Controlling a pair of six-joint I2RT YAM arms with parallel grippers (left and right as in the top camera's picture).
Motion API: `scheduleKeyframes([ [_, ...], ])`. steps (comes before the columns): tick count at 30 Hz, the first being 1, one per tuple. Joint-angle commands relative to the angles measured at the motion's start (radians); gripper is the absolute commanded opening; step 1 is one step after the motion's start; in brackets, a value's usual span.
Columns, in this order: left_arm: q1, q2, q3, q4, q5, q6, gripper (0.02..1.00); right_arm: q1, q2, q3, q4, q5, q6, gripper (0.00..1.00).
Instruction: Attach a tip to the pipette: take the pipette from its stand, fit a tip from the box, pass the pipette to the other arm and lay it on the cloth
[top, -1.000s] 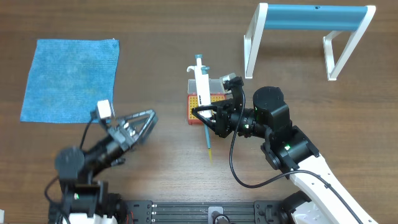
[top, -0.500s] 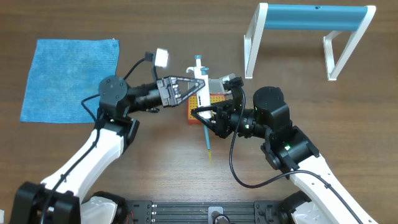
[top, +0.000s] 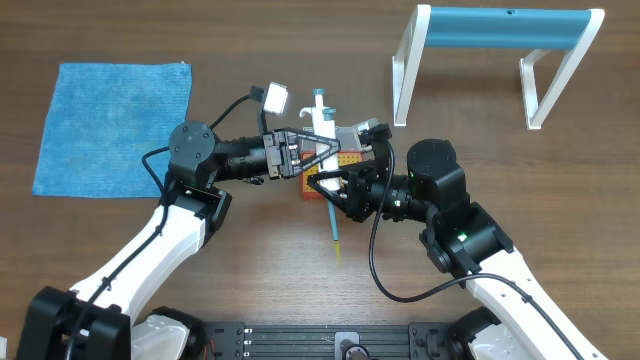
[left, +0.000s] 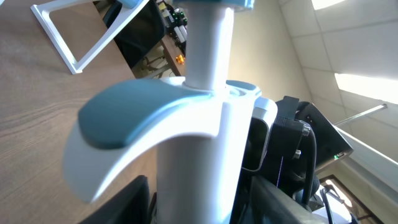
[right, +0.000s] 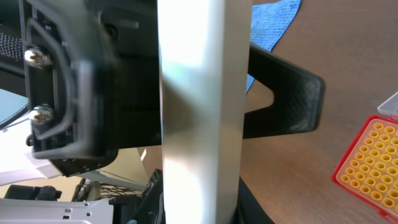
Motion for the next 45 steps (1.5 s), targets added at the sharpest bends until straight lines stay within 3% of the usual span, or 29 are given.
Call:
scheduleKeyframes([
  [1, 0.001, 0.006, 0.028, 0.039, -0.008, 0.015, 0.288, 0.000, -0.005, 0.008, 0.009, -0.010, 0.015, 0.080],
  [2, 0.001, 0.006, 0.028, 0.053, -0.011, 0.015, 0.246, 0.000, -0.005, 0.008, 0.009, -0.010, 0.015, 0.082],
  [4, 0.001, 0.006, 0.028, 0.056, -0.022, 0.016, 0.051, 0.000, -0.005, 0.008, 0.009, -0.010, 0.015, 0.080],
  [7, 0.001, 0.006, 0.028, 0.056, -0.023, 0.016, 0.027, 0.000, -0.005, 0.008, 0.009, -0.010, 0.015, 0.080],
  [8, 0.001, 0.006, 0.028, 0.056, -0.023, 0.016, 0.027, 0.000, -0.005, 0.008, 0.008, -0.010, 0.015, 0.606],
  [9, 0.001, 0.006, 0.028, 0.056, -0.023, 0.017, 0.027, 0.000, -0.005, 0.008, 0.009, -0.016, 0.015, 0.833],
  [14, 0.023, 0.006, 0.028, -0.130, -0.026, 0.100, 0.029, -0.001, -0.005, 0.008, 0.009, -0.018, 0.014, 0.838],
  [16, 0.088, 0.006, 0.028, -0.309, -0.030, 0.162, 0.027, -0.026, -0.005, 0.008, 0.008, -0.061, 0.014, 0.838],
  [19, 0.267, 0.005, 0.029, -0.534, -0.003, 0.256, 0.025, -0.111, -0.005, 0.008, -0.009, -0.202, 0.014, 0.838],
  [22, 0.412, 0.005, 0.063, -0.829, 0.009, 0.429, 0.025, -0.177, -0.005, 0.008, -0.092, -0.235, 0.014, 0.838],
  [23, 0.501, 0.006, 0.126, -1.174, -0.084, 0.632, 0.025, -0.195, -0.005, 0.008, -0.119, -0.235, 0.014, 0.838],
  [24, 0.532, 0.006, 0.161, -1.315, -0.147, 0.718, 0.025, -0.198, -0.005, 0.008, -0.119, -0.235, 0.014, 0.838],
  [25, 0.580, 0.006, 0.237, -1.559, -0.298, 0.844, 0.027, -0.198, -0.005, 0.008, -0.118, -0.235, 0.014, 0.838],
  [26, 0.606, 0.006, 0.291, -1.681, -0.386, 0.902, 0.025, -0.198, -0.005, 0.008, -0.119, -0.234, 0.014, 0.838],
  [27, 0.655, 0.010, 0.395, -1.848, -0.536, 0.983, 0.025, -0.198, -0.005, 0.008, -0.118, -0.234, 0.014, 0.838],
  [28, 0.701, 0.025, 0.487, -1.939, -0.633, 1.016, 0.025, -0.198, -0.005, 0.008, -0.119, -0.226, 0.014, 0.838],
  [32, 0.846, 0.288, 0.941, -2.231, -0.865, 1.130, 0.025, -0.197, -0.005, 0.008, -0.119, -0.192, 0.006, 0.838],
  [35, 0.832, 0.576, 1.295, -2.357, -1.157, 1.169, 0.027, -0.198, -0.004, 0.008, -0.119, -0.188, 0.007, 0.838],
  [39, 0.762, 0.891, 1.619, -2.324, -1.274, 1.317, 0.025, -0.197, 0.008, 0.008, -0.119, -0.188, 0.039, 0.840],
  [42, 0.664, 1.037, 1.672, -2.224, -1.384, 1.529, 0.025, -0.194, 0.058, 0.008, -0.126, -0.162, 0.092, 0.838],
  [45, 0.635, 1.099, 1.670, -2.136, -1.352, 1.613, 0.025, -0.195, 0.134, 0.008, -0.124, -0.162, 0.106, 0.840],
])
